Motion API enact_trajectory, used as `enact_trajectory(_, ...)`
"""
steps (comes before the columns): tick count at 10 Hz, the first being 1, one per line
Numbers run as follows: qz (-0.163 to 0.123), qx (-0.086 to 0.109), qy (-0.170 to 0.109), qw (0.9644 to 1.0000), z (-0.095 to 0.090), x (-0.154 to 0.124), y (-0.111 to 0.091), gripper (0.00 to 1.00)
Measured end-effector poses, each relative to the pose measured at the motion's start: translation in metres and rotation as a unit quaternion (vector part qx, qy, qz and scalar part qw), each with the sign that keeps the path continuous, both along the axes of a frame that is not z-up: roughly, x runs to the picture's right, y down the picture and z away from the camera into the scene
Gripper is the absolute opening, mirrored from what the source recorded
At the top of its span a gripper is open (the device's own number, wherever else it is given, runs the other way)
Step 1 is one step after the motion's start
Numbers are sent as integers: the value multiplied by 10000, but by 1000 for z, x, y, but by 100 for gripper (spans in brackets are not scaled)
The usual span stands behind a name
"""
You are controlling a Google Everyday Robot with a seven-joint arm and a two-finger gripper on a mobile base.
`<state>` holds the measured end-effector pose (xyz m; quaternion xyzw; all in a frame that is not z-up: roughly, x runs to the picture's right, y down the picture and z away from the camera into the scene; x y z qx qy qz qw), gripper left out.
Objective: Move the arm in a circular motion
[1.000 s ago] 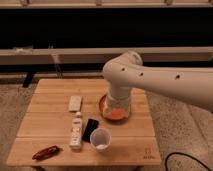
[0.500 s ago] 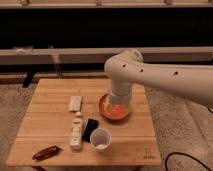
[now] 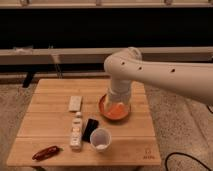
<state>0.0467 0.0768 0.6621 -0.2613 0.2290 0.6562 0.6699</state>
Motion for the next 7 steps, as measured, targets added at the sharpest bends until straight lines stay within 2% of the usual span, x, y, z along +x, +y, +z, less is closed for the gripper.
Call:
enact_trajectory(5,-102,8,-23,9999,18,2,-16,65)
enact_trajectory(7,-183,7,-74,9998,26,-12,-24,65)
